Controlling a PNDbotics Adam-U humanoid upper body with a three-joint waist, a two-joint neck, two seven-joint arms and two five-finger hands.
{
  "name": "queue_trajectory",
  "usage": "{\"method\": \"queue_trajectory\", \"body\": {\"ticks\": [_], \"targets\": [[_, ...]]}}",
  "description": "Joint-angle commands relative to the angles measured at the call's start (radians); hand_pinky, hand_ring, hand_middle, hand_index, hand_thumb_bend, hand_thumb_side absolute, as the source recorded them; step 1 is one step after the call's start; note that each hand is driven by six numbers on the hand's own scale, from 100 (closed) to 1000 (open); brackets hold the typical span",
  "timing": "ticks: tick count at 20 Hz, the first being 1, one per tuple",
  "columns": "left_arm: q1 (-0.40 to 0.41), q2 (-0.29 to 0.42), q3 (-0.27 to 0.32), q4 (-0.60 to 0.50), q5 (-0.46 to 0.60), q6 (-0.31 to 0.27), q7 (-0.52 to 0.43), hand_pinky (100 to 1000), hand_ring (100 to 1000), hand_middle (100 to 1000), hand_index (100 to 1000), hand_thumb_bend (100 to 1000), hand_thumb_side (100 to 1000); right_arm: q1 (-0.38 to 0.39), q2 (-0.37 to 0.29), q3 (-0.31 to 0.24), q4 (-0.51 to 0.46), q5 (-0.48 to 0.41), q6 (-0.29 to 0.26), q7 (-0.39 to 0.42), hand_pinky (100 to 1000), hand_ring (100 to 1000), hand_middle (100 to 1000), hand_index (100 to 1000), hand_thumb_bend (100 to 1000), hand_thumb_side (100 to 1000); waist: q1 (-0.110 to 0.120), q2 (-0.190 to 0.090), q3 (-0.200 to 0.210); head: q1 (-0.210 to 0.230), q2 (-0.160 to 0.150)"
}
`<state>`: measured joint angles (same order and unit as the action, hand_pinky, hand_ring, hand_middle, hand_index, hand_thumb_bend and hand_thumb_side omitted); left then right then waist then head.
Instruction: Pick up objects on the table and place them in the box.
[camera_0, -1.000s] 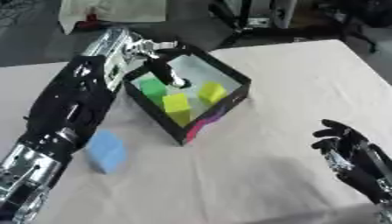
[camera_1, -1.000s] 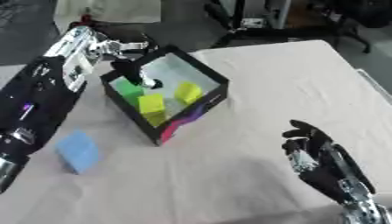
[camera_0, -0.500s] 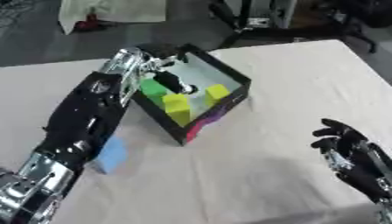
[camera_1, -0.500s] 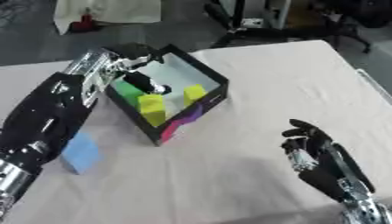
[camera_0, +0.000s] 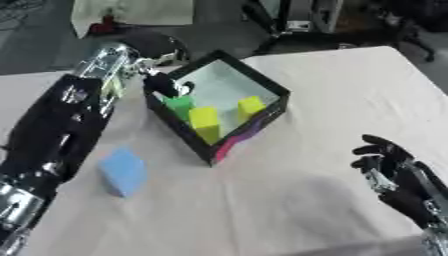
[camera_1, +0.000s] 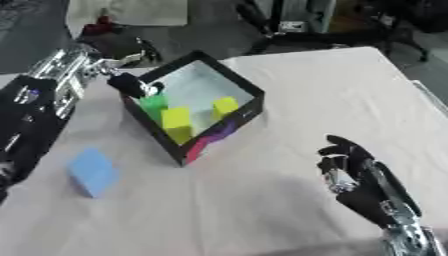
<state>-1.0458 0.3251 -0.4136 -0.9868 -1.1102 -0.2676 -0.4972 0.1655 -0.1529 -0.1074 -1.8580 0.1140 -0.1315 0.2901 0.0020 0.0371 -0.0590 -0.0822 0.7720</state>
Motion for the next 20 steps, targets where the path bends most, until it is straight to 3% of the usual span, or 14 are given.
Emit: {"method": "queue_trajectory", "body": {"ticks": [1, 9, 13, 14, 15, 17, 20], "targets": [[0.007, 0.111, -0.018, -0.098, 0.058, -0.056, -0.051, 779, 721, 744, 874, 298, 653, -0.002, -0.017, -0.009, -0.010, 0.008, -0.001, -0.006, 827, 662, 696, 891, 100, 418, 0.010, -0.019, 0.004, -0.012, -0.002], [0.108, 0.325, -0.075, -0.175, 0.199, -0.197, -0.192, 781, 730, 738, 861, 410, 696, -0.001, -0.027, -0.008, -0.009, 0.012, -0.001, -0.005, 827, 662, 696, 891, 100, 416, 0.020, -0.023, -0.002, -0.016, -0.002], [0.138, 0.367, -0.095, -0.200, 0.267, -0.266, -0.244, 787, 745, 759, 880, 495, 727, 0.001, -0.030, -0.010, -0.009, 0.013, -0.001, -0.006, 827, 662, 696, 891, 100, 414, 0.023, -0.025, 0.001, -0.020, -0.002], [0.142, 0.376, -0.104, -0.213, 0.285, -0.284, -0.248, 791, 752, 771, 887, 570, 744, 0.001, -0.031, -0.010, -0.009, 0.014, -0.001, -0.006, 827, 662, 696, 892, 100, 414, 0.023, -0.025, 0.002, -0.021, -0.002], [0.146, 0.383, -0.114, -0.226, 0.302, -0.301, -0.252, 793, 755, 778, 892, 553, 751, 0.001, -0.031, -0.011, -0.009, 0.014, -0.002, -0.006, 827, 662, 696, 892, 100, 413, 0.024, -0.026, 0.002, -0.021, -0.002], [0.149, 0.397, -0.134, -0.240, 0.337, -0.335, -0.267, 800, 769, 802, 913, 641, 769, 0.002, -0.033, -0.011, -0.009, 0.015, -0.002, -0.007, 827, 662, 696, 891, 100, 413, 0.025, -0.027, 0.003, -0.021, -0.002], [0.153, 0.413, -0.157, -0.247, 0.386, -0.384, -0.303, 804, 780, 814, 921, 695, 756, 0.003, -0.034, -0.012, -0.008, 0.016, -0.001, -0.008, 826, 662, 696, 892, 100, 413, 0.026, -0.028, 0.005, -0.023, -0.002]]}}
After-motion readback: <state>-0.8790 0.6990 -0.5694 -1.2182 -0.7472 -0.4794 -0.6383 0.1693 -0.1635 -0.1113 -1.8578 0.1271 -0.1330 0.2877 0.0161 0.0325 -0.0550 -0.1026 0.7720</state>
